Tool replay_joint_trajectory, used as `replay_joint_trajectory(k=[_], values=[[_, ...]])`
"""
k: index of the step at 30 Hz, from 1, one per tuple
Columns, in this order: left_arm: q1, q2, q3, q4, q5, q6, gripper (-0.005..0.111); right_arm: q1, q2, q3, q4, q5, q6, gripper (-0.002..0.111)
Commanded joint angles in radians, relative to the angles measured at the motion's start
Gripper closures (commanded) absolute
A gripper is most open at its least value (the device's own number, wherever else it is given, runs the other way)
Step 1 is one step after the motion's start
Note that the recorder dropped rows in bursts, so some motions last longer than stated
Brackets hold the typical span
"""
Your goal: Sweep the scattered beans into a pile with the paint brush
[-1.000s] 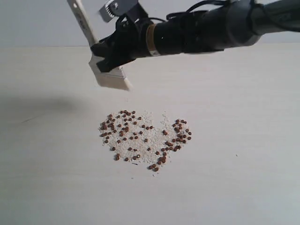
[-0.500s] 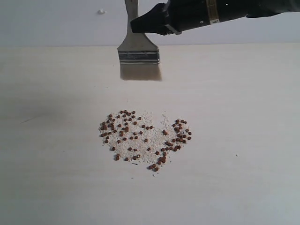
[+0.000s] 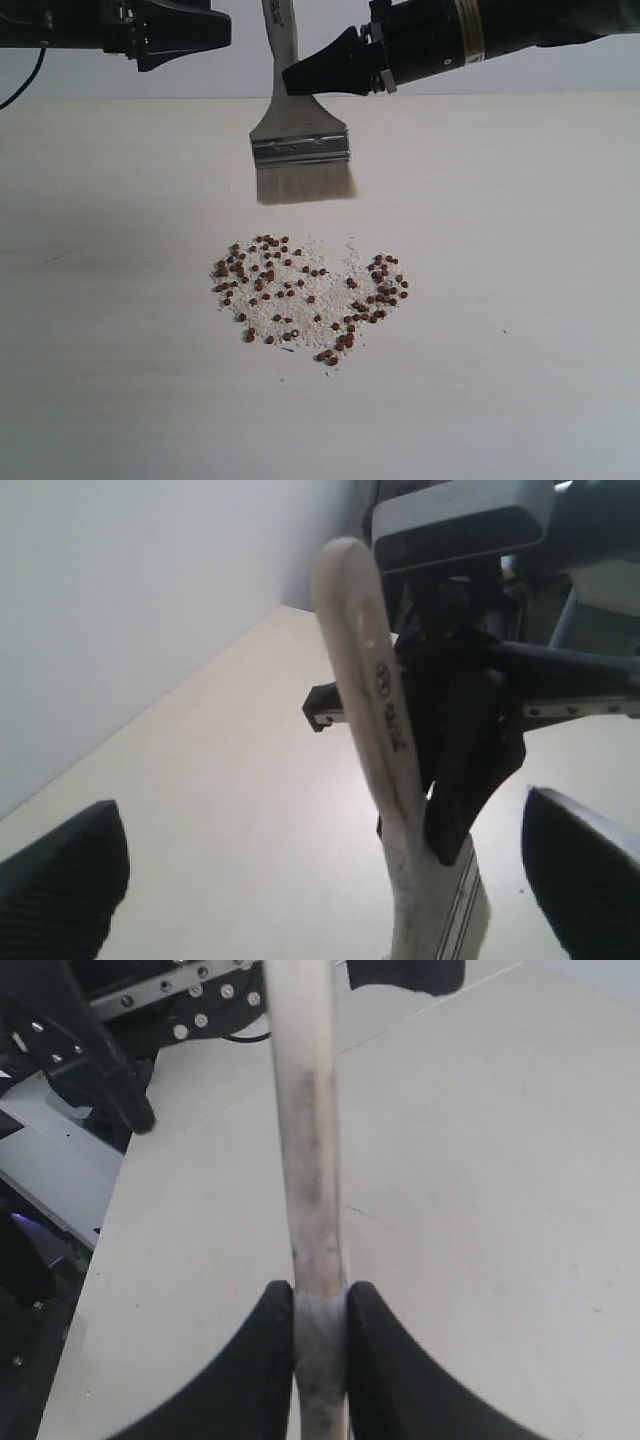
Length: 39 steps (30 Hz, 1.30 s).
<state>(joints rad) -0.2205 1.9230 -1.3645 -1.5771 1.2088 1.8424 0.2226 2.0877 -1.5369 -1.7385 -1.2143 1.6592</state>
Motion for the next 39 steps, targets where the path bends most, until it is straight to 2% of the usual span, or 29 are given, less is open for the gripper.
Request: replay_joint_trajectory(k=[1,9,18,24,31,39], values=[[0.0,0.013,0.006,-0.035,0.012,0.017,0.002,0.01,0.033,-0.006,0.0,-0.007,-0.007,0.108],[-0.002,0.049,0.013,-0.056,0.012,0.017,0.002,0.043,0.052,-0.006,0.007,-0.007,-0.012,0.108],[-0.103,0.053,0.015,-0.045,0.012,0.008,0.002,0.056,0.052,-0.006,0.035,-0.007,-0.017,0.108],[-0.103,0.055,0.015,-0.143,0.012,-0.031,0.002,0.056,0.052,-0.006,0.035,-0.007,-0.153,0.108],[-0.1,0.055,0.015,-0.154,0.012,-0.052,0.002,0.052,0.052,-0.006,0.101,-0.007,-0.329,0.108],[-0.1,0.055,0.015,-0.167,0.012,-0.043,0.002,-0.017,0.053,-0.006,0.158,-0.007,-0.307,0.108]])
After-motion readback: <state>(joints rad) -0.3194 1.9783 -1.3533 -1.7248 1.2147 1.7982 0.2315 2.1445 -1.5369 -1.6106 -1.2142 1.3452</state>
